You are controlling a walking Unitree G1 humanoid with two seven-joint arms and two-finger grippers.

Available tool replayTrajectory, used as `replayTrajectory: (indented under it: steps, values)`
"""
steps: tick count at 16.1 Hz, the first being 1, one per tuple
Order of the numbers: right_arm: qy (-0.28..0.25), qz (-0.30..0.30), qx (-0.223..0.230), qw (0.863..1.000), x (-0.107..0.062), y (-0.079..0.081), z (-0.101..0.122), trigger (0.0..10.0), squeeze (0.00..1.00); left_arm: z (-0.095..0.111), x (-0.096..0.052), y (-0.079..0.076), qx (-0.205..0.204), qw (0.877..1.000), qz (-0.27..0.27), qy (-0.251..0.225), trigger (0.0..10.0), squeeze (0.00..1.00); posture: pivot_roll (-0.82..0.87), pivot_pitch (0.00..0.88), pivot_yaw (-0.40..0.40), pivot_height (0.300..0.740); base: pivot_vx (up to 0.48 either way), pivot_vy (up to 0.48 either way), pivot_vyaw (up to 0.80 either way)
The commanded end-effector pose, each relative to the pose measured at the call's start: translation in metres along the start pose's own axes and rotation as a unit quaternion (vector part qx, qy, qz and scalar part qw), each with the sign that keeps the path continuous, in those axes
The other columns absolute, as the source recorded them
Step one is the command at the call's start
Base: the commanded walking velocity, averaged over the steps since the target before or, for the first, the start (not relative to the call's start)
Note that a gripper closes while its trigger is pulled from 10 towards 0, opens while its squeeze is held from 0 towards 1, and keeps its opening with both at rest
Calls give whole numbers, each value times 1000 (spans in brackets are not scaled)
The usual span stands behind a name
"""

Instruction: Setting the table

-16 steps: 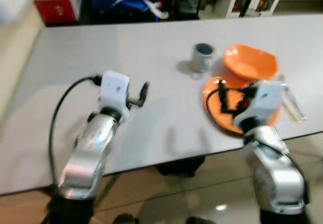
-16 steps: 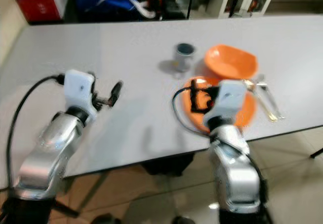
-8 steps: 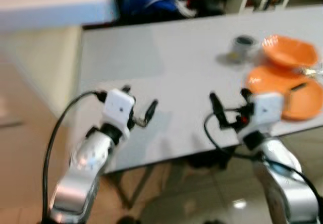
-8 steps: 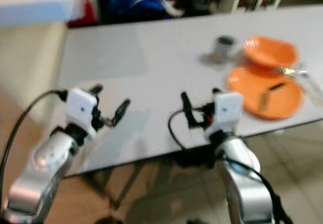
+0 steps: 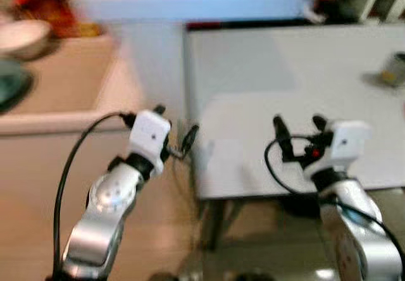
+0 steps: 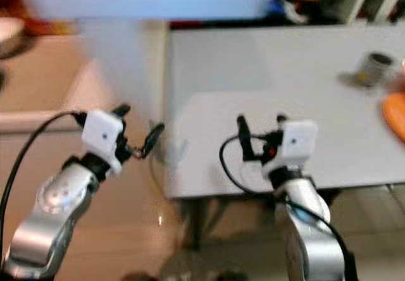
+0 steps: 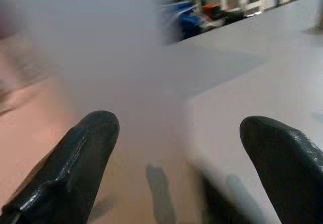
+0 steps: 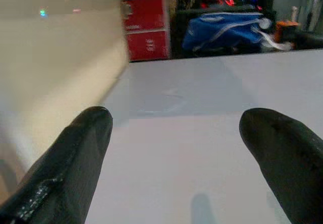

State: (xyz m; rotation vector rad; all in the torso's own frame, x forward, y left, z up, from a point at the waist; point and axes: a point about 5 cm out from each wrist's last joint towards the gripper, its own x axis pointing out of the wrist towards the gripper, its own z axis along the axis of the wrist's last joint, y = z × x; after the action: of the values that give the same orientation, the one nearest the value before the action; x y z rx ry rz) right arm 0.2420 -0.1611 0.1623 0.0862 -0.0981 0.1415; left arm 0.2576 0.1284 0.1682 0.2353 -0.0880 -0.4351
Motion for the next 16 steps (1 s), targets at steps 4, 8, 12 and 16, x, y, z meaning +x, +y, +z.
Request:
replayTrajectory:
  steps: [4, 8, 12, 16]
  values:
    - [-45, 7, 14, 999, 6, 3, 19, 10000, 0, 12, 3, 6, 2, 1000, 13, -25, 10000, 0, 52, 81, 0, 740, 0, 480, 0]
    - [-71, 21, 29, 997, 16, 13, 34, 10000, 0, 39, 17, 21, -19, 996, 56, -62, 10000, 0, 61, 79, -4, 740, 0, 480, 0]
    - [-82, 25, 30, 996, 24, 19, 43, 10000, 0, 50, 22, 28, -13, 995, 65, -68, 10000, 0, 63, 76, -3, 740, 0, 480, 0]
    - [-76, 21, 47, 996, 32, 22, 47, 10000, 0, 61, 25, 32, 5, 995, 64, -75, 10000, 0, 72, 75, 1, 740, 0, 480, 0]
